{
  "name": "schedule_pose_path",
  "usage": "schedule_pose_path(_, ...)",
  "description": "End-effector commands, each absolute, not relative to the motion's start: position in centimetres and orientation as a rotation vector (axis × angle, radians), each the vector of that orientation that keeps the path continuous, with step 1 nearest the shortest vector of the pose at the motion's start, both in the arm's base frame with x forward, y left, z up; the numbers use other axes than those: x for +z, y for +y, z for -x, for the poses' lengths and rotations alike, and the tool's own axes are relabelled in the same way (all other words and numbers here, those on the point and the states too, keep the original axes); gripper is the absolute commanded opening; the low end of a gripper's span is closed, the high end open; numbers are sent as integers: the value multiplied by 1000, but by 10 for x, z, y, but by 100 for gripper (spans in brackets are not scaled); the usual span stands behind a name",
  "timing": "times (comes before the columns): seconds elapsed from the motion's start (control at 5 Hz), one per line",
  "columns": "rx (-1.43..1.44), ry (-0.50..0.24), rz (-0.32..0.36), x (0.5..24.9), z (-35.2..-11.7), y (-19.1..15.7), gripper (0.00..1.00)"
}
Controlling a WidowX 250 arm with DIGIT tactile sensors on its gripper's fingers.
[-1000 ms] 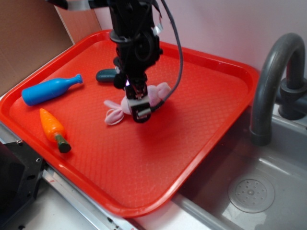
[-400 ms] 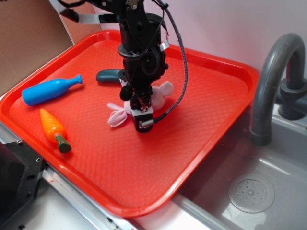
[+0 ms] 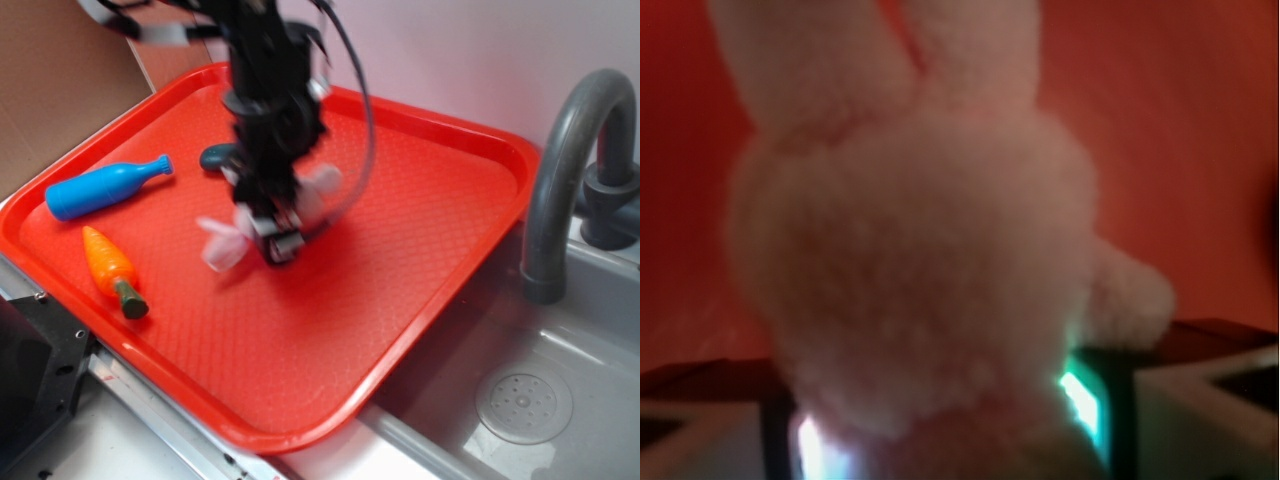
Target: Grab the pink bunny.
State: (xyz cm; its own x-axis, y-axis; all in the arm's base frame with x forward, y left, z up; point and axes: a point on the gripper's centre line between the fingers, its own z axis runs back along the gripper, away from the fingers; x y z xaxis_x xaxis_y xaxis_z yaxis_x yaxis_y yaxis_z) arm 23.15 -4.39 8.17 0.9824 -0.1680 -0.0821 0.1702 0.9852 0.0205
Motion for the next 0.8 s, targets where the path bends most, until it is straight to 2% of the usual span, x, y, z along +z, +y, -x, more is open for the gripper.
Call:
schedule_pose_path(0.0, 121, -168, 49, 197, -227, -13, 0)
schedule_pose_path(0.2, 179, -219, 89, 233, -218, -5, 0)
schedule_pose_path(0.4, 127, -259, 159, 242, -218, -6, 0)
schedule_pose_path(0.6, 127, -259, 159, 242, -218, -6, 100)
